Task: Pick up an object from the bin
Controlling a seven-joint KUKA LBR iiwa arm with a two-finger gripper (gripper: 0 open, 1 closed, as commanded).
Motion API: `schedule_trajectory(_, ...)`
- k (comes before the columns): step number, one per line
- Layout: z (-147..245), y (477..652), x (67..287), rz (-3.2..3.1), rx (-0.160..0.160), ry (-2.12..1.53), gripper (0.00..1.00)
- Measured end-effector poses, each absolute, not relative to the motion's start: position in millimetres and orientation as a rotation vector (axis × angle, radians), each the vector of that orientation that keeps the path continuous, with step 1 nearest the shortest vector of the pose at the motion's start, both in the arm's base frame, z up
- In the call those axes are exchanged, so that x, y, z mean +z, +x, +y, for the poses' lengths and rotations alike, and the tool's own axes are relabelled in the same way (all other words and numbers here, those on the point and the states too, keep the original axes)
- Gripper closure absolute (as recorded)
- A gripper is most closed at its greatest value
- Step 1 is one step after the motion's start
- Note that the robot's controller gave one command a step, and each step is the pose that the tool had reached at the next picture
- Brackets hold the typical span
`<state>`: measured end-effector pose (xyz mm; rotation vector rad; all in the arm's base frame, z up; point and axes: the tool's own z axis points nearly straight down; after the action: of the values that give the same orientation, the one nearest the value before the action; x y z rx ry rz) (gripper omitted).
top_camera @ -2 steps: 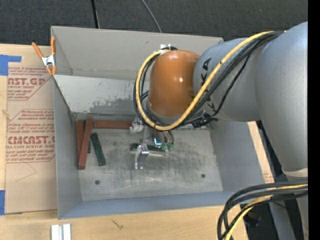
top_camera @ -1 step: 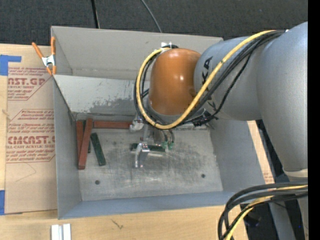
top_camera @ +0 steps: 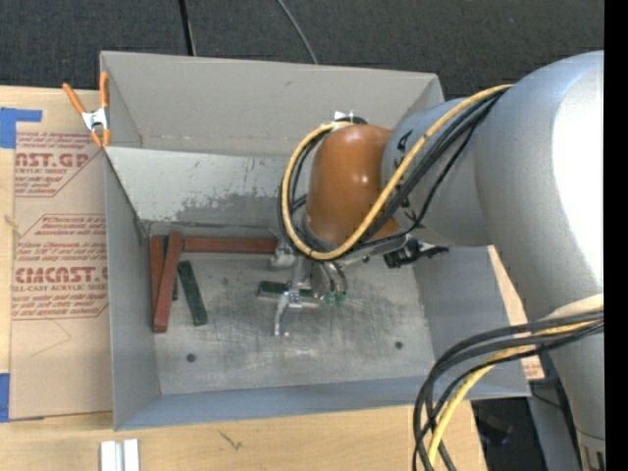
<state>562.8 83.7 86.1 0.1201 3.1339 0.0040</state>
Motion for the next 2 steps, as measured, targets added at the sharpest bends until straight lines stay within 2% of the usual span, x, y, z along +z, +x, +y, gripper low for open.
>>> schedule_trajectory(1, 77, 567.3, 76, 3.13, 0.007, 0.124, 0.0)
schedule_trajectory(2, 76, 561.5, 105, 3.134, 0.003, 0.138, 0.0)
